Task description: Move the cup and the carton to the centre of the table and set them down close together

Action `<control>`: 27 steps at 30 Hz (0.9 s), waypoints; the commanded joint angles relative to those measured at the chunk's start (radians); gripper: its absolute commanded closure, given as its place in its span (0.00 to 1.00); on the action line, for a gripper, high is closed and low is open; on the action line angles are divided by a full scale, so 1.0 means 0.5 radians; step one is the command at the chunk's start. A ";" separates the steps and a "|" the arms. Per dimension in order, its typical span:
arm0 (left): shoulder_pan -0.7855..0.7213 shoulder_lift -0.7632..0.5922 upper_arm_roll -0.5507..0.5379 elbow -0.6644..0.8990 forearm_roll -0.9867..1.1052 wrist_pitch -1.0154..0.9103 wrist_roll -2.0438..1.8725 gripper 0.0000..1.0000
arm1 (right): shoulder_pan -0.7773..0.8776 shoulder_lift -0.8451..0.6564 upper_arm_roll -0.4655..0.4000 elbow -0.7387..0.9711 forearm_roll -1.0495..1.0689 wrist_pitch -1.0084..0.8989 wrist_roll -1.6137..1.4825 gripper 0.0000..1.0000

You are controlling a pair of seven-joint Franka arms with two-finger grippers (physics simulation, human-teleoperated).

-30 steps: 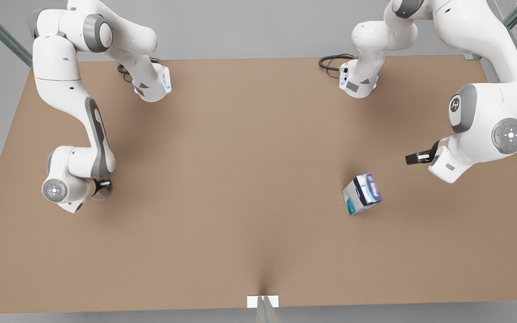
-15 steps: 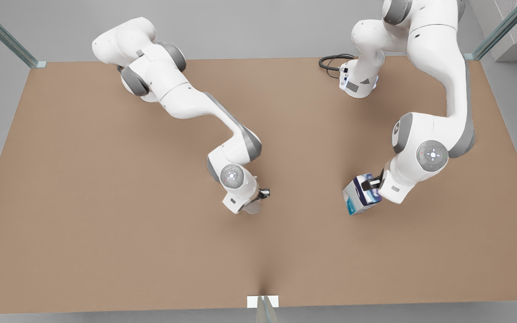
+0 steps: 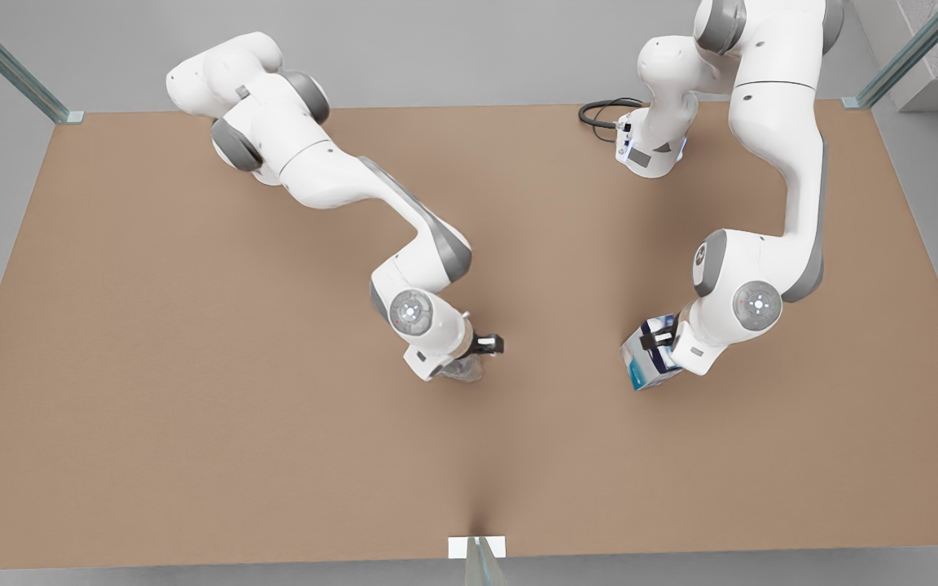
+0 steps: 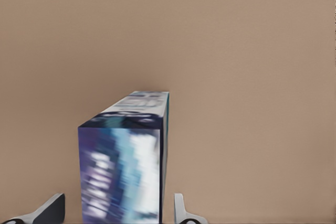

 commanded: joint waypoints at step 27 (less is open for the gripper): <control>-0.475 -0.104 -0.294 0.144 -0.363 -0.163 -2.108 0.34 | -1.105 -0.948 -0.221 -0.325 -0.479 -0.976 -0.983 0.00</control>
